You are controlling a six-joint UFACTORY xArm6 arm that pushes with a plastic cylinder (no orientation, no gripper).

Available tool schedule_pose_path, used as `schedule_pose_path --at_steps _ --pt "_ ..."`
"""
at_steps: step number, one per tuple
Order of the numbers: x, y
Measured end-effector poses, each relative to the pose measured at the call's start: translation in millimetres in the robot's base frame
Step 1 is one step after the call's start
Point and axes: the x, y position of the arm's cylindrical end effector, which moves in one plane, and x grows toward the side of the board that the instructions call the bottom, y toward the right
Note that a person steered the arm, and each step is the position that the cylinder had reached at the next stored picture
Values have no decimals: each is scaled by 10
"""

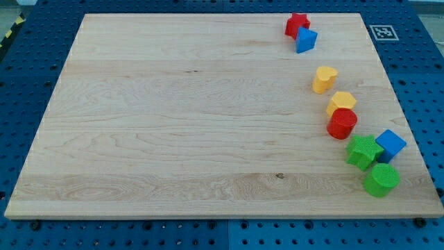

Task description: Push blue cube closer to red circle

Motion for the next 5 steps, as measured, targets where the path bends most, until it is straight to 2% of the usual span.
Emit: schedule_pose_path --at_steps 1,2,5 --pt "-66 -469" --pt "-72 -492" --pt "-466 -484"
